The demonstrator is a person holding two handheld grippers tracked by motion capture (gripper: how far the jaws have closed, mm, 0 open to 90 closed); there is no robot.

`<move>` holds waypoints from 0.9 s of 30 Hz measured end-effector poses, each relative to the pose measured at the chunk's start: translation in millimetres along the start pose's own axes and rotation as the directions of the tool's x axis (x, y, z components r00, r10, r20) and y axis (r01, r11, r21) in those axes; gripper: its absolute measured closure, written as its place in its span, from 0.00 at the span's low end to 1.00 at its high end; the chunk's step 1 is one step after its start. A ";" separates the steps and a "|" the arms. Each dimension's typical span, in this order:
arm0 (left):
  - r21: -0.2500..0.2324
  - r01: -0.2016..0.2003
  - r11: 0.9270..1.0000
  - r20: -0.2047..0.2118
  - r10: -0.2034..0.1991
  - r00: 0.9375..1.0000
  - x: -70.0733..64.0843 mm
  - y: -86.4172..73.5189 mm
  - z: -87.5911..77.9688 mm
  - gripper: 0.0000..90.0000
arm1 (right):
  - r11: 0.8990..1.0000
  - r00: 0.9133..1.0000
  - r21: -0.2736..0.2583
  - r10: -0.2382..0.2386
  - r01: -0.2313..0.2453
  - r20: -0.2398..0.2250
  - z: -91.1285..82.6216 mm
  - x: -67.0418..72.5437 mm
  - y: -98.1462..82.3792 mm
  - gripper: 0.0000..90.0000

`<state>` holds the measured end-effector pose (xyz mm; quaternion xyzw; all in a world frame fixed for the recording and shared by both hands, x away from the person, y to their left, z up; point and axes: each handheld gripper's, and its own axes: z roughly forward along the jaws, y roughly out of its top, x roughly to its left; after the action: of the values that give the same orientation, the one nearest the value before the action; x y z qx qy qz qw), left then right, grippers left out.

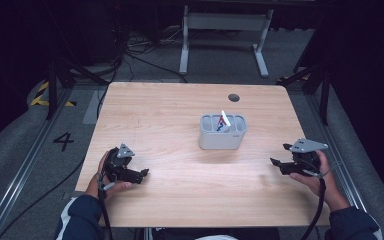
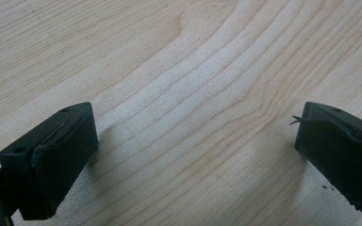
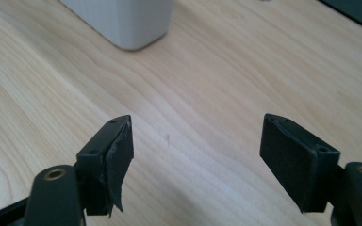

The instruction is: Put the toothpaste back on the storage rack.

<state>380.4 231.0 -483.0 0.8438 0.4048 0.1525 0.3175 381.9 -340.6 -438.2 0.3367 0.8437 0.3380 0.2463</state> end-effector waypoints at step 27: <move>-0.004 -0.010 1.000 0.008 0.010 1.000 0.7 2.8 2.6 0.00 | 0.982 0.979 0.020 0.188 -0.187 -0.080 -3.8 -6.8 -70.7 0.23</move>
<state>383.8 229.1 -483.2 0.8459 0.3991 0.1514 0.3199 355.5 -385.6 -486.5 0.4022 0.8196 0.3678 0.1764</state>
